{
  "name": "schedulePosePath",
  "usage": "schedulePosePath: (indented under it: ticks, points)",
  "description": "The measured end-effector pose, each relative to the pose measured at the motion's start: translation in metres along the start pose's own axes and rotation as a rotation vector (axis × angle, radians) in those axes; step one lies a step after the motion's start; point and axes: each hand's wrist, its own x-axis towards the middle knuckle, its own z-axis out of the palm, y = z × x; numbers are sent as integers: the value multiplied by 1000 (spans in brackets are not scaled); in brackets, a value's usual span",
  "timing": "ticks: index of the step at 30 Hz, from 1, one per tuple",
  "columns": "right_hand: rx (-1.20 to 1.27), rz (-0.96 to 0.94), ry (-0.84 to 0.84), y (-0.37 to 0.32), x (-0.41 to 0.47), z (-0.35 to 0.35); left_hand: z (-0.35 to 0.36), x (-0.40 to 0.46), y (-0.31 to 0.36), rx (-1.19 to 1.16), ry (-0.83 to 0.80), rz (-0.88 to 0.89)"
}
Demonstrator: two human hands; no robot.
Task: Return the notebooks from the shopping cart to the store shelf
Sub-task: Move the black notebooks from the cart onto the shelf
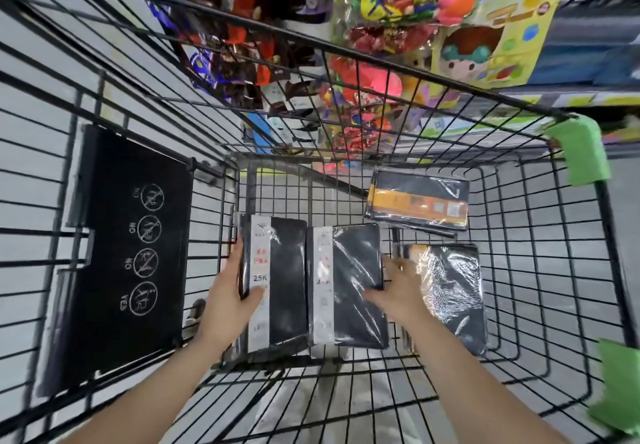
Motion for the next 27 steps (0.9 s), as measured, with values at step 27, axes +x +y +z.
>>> schedulePosePath:
  ticks: [27]
  points:
    - [410,-338,171,-16,-184,-164,-61,-64,211,95,-169,278]
